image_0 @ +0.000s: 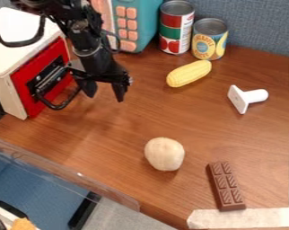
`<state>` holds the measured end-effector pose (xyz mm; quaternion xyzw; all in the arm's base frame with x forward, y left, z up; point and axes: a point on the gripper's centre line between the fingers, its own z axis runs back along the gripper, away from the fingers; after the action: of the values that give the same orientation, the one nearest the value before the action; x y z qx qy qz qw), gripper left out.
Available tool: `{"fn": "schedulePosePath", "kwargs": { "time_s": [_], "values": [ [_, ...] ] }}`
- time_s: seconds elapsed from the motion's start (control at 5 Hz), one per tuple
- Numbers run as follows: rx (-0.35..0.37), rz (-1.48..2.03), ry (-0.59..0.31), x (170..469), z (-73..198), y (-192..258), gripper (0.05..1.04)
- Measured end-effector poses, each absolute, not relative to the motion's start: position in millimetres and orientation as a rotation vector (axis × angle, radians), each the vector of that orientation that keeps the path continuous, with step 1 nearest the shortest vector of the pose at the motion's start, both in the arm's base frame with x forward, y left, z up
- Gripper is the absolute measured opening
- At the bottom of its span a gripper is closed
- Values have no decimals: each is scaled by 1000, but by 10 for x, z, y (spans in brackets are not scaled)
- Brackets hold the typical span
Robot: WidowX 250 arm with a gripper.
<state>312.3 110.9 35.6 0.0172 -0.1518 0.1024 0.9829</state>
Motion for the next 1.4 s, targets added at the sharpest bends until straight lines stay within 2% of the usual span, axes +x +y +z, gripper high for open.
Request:
{"fn": "schedulePosePath", "kwargs": {
  "time_s": [0.6, 0.8, 1.4],
  "values": [
    [46, 225, -272, 3089, 339, 1199, 999],
    [44, 234, -246, 2998, 355, 1108, 999],
    [109, 117, -298, 2730, 853, 344, 999]
  ]
}}
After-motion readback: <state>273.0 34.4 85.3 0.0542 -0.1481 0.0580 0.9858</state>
